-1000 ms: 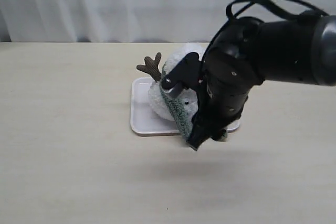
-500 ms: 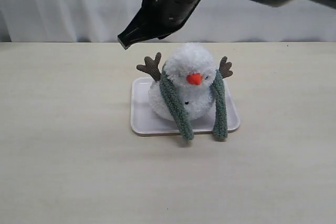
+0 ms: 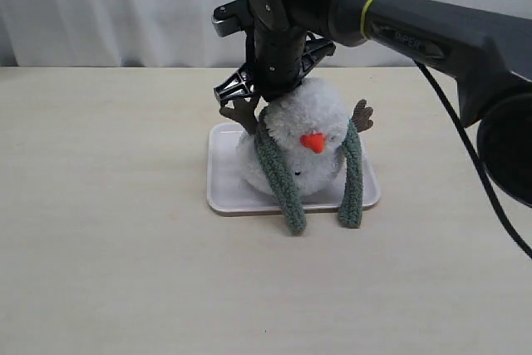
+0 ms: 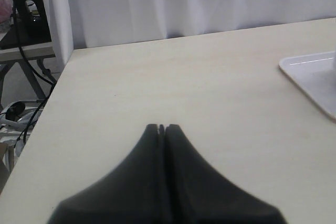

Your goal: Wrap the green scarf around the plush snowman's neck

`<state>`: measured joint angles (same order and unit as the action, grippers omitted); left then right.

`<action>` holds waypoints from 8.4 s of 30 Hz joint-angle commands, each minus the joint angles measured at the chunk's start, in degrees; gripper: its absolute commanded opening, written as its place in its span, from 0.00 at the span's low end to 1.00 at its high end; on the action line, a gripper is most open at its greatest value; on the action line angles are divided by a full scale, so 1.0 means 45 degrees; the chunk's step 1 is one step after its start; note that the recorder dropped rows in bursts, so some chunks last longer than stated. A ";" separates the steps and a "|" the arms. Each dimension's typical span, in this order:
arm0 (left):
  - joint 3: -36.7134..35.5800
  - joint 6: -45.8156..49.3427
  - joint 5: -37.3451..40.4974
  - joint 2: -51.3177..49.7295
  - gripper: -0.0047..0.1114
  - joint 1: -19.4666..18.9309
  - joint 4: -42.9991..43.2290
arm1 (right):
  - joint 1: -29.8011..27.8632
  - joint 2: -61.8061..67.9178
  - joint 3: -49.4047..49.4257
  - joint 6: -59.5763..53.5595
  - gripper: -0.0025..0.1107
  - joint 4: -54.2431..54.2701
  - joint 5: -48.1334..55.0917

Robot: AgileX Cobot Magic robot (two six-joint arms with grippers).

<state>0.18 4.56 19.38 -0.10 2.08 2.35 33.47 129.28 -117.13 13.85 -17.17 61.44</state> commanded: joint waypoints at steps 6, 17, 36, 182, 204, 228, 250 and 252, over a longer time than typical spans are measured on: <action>-0.0040 0.0026 -0.0149 0.0022 0.04 -0.0015 -0.0010 | -0.0069 0.0305 -0.0188 -0.0275 0.06 0.0283 0.0069; -0.0040 0.0026 -0.0149 0.0022 0.04 -0.0015 -0.0010 | 0.0302 -0.4318 0.2728 -0.0697 0.06 0.0653 -0.2308; -0.0040 0.0026 -0.0149 0.0022 0.04 -0.0015 -0.0010 | 0.0302 -1.5856 1.3171 -0.0697 0.06 0.0636 -0.8399; -0.0040 0.0026 -0.0149 0.0022 0.04 -0.0015 -0.0010 | -0.7958 -2.8730 2.6028 -0.2215 0.06 0.3389 -0.9148; -0.0040 0.0026 -0.0149 0.0022 0.04 -0.0015 -0.0010 | -0.7715 -2.8730 2.6028 -0.2600 0.06 0.3581 -0.9170; -0.0040 0.0026 -0.0149 0.0022 0.04 -0.0015 -0.0010 | -0.7448 -2.8730 2.6028 -0.2514 0.06 0.3658 -0.9170; -0.0040 0.0026 -0.0149 0.0022 0.04 -0.0015 -0.0010 | -0.7437 -2.8730 2.6028 -0.2514 0.06 0.3659 -0.9203; -0.0040 0.0026 -0.0149 0.0022 0.04 -0.0015 -0.0010 | -0.7437 -2.8730 2.6028 -0.2514 0.06 0.3659 -0.9203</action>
<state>0.18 4.56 19.38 -0.10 2.08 2.35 -0.25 0.29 -0.19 2.50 -0.70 20.44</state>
